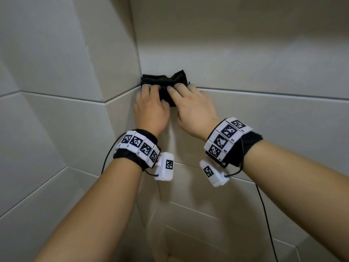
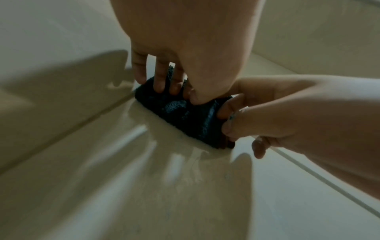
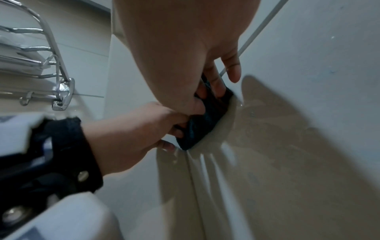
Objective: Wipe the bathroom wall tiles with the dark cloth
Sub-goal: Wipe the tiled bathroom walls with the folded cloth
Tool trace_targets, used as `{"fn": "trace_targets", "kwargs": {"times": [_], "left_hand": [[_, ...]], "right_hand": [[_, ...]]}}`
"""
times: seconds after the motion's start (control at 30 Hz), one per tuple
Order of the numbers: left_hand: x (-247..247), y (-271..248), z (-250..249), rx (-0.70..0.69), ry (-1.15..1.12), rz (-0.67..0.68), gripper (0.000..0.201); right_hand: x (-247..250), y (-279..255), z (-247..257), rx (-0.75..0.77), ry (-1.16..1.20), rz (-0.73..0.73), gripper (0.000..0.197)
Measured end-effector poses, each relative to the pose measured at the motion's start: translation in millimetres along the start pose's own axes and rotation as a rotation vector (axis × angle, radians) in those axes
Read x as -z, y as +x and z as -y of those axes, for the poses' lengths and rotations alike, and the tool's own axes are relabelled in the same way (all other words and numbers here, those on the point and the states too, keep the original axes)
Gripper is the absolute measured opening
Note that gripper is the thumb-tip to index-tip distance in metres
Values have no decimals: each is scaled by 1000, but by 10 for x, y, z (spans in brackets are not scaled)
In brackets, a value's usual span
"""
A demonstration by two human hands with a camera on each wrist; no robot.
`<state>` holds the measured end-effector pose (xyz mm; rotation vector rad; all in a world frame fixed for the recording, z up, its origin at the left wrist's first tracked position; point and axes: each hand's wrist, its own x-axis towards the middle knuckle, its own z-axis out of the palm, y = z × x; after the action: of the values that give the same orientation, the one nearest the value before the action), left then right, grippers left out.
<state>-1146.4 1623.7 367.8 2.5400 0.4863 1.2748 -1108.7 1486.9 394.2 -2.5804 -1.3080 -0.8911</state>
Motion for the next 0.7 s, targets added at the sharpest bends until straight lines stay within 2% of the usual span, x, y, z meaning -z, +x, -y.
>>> {"fn": "trace_targets", "kwargs": {"times": [0.17,0.3,0.47,0.7], "left_hand": [[-134,-72,53,72,-44,4,21],[-194,-120,56,160,-57,28,22],[-298,-206,124,182,-53,27,23],[-585,-593,249,248,-71,64,21]], "right_hand": [[-62,-55,-18,-12,5,72,67],[-146,-79,-14,-17,-11,99,64],[-292,-120,4,-37,6,144,66],[-640,-387,70,-25,10,233,64]]}}
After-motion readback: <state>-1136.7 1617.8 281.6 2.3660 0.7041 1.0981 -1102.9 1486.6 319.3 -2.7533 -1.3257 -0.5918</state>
